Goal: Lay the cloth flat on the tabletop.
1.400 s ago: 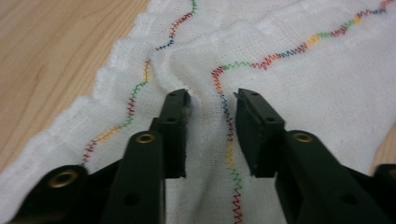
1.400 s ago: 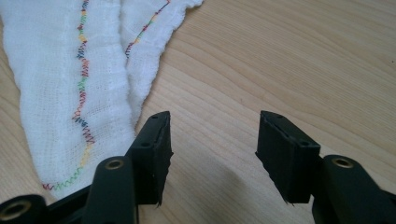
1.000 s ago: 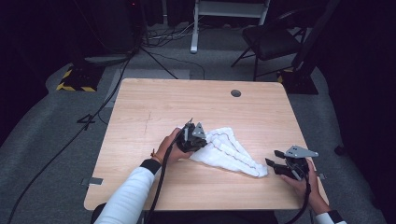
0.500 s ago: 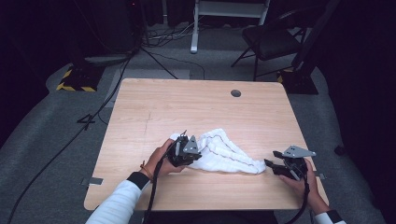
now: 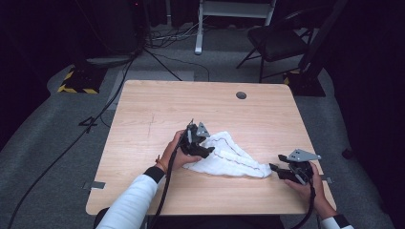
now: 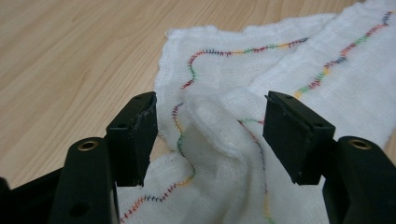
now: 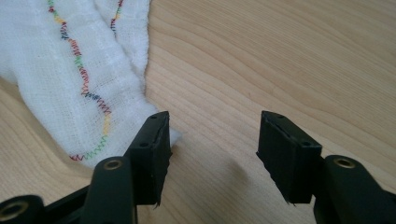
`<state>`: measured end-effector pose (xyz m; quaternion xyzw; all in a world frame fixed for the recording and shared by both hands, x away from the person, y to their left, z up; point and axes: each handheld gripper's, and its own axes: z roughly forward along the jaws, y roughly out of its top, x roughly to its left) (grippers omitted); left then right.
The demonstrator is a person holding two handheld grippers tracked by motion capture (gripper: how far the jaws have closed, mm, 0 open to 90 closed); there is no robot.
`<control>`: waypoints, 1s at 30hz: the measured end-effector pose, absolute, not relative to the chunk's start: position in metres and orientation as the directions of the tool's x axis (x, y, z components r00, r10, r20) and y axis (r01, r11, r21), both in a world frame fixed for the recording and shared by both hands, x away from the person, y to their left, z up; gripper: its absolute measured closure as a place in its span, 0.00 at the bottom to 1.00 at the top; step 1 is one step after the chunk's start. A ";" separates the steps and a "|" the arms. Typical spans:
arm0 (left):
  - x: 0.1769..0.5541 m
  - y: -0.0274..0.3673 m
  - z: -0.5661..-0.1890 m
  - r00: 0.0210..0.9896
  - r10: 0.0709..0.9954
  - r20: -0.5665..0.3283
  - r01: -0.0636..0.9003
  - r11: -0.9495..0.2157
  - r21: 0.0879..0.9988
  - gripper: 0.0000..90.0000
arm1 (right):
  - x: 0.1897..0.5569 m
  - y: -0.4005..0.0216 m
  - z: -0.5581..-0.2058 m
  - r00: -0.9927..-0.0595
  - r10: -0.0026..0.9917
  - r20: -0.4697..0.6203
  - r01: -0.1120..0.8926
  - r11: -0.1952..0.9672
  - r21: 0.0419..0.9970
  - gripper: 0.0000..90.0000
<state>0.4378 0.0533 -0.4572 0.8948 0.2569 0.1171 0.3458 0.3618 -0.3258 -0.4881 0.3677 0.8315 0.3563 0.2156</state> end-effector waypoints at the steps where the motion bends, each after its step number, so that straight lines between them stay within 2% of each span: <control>1: 0.441 0.052 -0.460 0.834 0.552 0.024 0.396 -0.628 0.670 0.38 | 0.362 -0.326 -0.488 -0.637 0.765 -0.097 0.457 0.476 0.751 0.50; 3: 0.448 0.051 -0.464 0.832 0.555 -0.009 0.421 -0.620 0.662 0.37 | 0.362 -0.326 -0.488 -0.637 0.765 -0.094 0.458 0.474 0.752 0.49; 5: 0.450 0.050 -0.467 0.843 0.538 -0.016 0.415 -0.631 0.655 0.41 | 0.362 -0.326 -0.488 -0.639 0.763 -0.100 0.453 0.478 0.752 0.49; 7: 0.449 0.049 -0.468 0.866 0.500 -0.002 0.383 -0.660 0.646 0.59 | 0.363 -0.326 -0.486 -0.636 0.765 -0.103 0.449 0.476 0.756 0.49; 10: 0.445 0.049 -0.464 0.879 0.476 0.030 0.342 -0.673 0.656 0.77 | 0.366 -0.327 -0.480 -0.628 0.770 -0.111 0.435 0.466 0.770 0.50; 14: 0.437 0.050 -0.455 0.909 0.414 0.046 0.276 -0.680 0.679 0.91 | 0.377 -0.323 -0.471 -0.631 0.766 -0.125 0.421 0.473 0.774 0.49; 19: 0.422 0.051 -0.446 0.924 0.377 0.064 0.228 -0.677 0.700 0.93 | 0.402 -0.304 -0.461 -0.667 0.734 -0.129 0.404 0.502 0.765 0.49; 24: 0.399 0.055 -0.440 0.953 0.298 0.053 0.175 -0.687 0.706 0.93 | 0.435 -0.268 -0.455 -0.727 0.679 -0.102 0.390 0.531 0.753 0.49; 30: 0.373 0.067 -0.444 0.974 0.224 0.036 0.138 -0.710 0.691 0.93 | 0.460 -0.219 -0.468 -0.784 0.615 -0.089 0.377 0.585 0.718 0.47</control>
